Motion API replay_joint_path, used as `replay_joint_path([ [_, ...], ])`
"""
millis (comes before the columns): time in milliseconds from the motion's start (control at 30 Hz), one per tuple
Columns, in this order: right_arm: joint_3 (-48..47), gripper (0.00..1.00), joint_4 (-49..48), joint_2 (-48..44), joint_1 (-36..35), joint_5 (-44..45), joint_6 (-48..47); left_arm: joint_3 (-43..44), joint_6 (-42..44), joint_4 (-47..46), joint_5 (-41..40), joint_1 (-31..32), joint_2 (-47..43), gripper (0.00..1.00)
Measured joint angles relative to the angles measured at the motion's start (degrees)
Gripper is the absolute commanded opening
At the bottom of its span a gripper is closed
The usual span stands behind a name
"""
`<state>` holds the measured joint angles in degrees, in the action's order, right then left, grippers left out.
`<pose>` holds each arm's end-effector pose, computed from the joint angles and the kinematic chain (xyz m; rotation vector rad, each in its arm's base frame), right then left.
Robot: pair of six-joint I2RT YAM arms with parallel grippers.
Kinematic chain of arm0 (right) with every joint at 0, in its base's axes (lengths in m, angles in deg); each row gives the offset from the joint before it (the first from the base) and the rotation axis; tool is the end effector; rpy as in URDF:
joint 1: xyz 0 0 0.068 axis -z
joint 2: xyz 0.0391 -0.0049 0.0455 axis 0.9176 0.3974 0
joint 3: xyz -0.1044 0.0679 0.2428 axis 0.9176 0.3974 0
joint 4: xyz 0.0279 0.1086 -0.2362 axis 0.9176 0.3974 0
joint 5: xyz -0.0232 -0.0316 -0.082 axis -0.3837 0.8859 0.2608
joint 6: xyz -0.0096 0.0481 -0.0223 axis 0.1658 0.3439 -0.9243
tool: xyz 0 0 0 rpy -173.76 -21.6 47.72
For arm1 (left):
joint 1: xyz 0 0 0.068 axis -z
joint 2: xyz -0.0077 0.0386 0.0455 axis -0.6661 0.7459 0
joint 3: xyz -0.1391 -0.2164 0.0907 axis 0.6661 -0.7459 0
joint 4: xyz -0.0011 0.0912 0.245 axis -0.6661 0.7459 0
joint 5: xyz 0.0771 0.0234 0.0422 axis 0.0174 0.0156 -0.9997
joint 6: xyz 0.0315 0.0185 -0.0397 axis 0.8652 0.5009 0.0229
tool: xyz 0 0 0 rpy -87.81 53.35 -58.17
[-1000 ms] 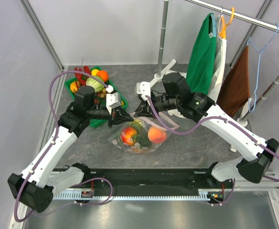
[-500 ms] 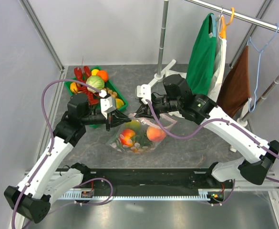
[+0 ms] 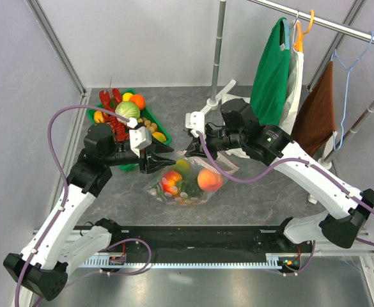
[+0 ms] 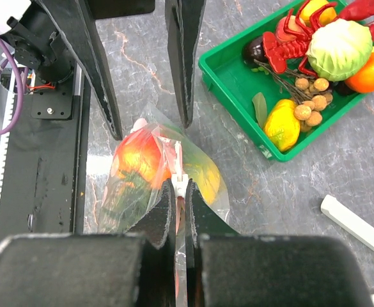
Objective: Place the food in the zip-top bag and seal the zipper
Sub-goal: Zip the zipper food storage bag at the center of the board.
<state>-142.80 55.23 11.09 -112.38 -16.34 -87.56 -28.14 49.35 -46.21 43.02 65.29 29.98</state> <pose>0.1891 0.2223 0.4130 -1.4858 1.4573 0.8162 0.1565 -0.0998 0.3770 1.1699 1.3345 -0.9703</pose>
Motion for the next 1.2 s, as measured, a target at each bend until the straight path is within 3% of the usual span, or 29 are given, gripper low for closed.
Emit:
replay_joint_path([
  [367, -1.5, 0.00, 0.0, 0.8, 0.0, -0.5, 0.8, 5.4, 6.2, 4.3, 0.2, 0.3, 6.0, 0.48],
  [500, -2.4, 0.00, 0.0, 1.2, -0.1, -0.8, 1.3, 5.9, 8.0, 6.4, -0.3, 0.8, 7.1, 0.26],
  [667, -2.8, 0.00, 0.0, 1.6, -0.2, -0.9, 1.4, 6.6, 8.3, 7.2, -0.8, 1.0, 7.3, 0.14],
  [700, -2.8, 0.00, 0.0, 1.6, -0.3, -0.9, 1.3, 6.9, 8.2, 7.3, -0.8, 1.0, 7.3, 0.02],
  [1200, 0.2, 0.00, -1.1, -0.7, -0.7, 1.2, -1.5, 7.4, 1.9, 7.3, -4.2, 1.0, 5.7, 0.02],
])
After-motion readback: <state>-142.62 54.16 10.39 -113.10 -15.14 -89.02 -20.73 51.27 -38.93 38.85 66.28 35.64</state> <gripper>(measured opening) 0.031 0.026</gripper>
